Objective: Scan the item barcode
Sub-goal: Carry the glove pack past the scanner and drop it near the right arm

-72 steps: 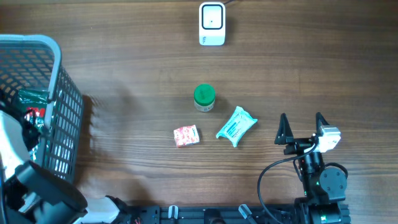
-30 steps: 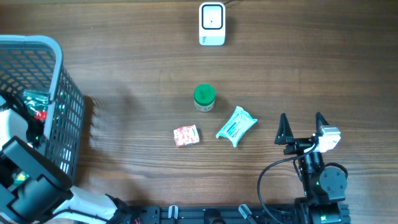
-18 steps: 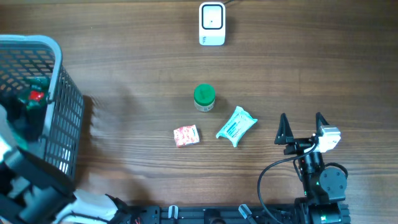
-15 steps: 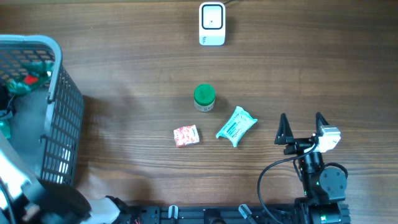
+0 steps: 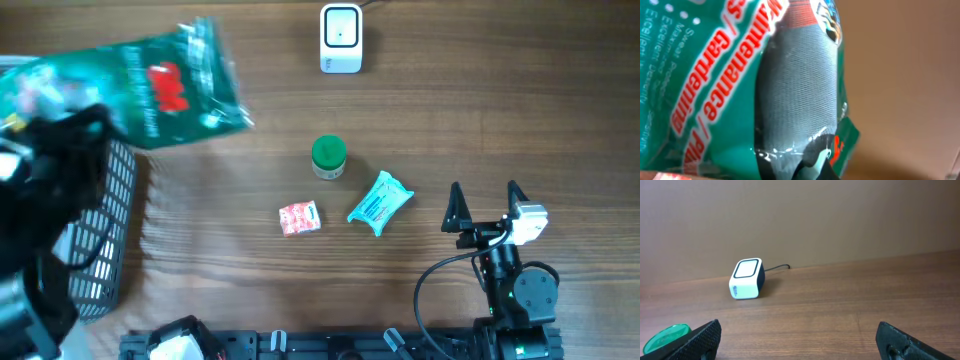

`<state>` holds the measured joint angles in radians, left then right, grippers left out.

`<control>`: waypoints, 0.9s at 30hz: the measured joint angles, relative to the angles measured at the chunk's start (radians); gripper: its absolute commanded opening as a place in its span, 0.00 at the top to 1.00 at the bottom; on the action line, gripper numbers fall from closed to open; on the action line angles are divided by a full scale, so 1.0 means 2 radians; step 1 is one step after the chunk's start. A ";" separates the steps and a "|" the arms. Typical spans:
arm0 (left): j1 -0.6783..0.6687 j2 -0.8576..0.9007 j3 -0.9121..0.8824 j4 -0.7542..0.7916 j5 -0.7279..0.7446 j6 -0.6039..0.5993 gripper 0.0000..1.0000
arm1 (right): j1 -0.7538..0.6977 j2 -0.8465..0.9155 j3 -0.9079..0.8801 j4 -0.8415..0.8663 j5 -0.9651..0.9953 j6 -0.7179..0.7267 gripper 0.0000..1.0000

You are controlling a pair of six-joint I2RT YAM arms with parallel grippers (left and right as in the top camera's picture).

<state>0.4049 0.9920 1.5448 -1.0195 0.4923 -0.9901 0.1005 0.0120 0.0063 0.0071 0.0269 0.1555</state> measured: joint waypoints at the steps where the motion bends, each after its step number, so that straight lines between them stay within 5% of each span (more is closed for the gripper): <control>1: -0.035 0.010 0.000 -0.001 -0.003 0.008 0.96 | 0.000 0.000 0.000 0.000 0.000 0.000 0.00; 8: -0.325 0.190 0.001 0.022 -0.102 0.074 0.96 | 0.000 0.000 0.000 0.000 0.000 0.000 0.00; 13: -0.465 0.335 0.002 0.112 -0.135 0.124 0.96 | 0.000 0.000 0.000 0.000 0.000 0.000 0.00; 23: -0.618 0.523 0.001 0.279 -0.190 0.255 0.96 | 0.000 0.000 0.000 0.000 0.000 0.000 0.00; 26: -0.634 0.536 0.001 0.288 -0.196 0.260 0.88 | 0.000 0.000 0.000 0.000 0.000 0.000 0.00; 27: -0.637 0.536 0.001 0.290 -0.196 0.263 0.75 | 0.000 0.000 0.000 0.000 0.000 0.000 0.00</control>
<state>-0.8696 2.0640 1.5475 -0.4389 0.1009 -0.4648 0.1005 0.0120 0.0063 0.0071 0.0269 0.1551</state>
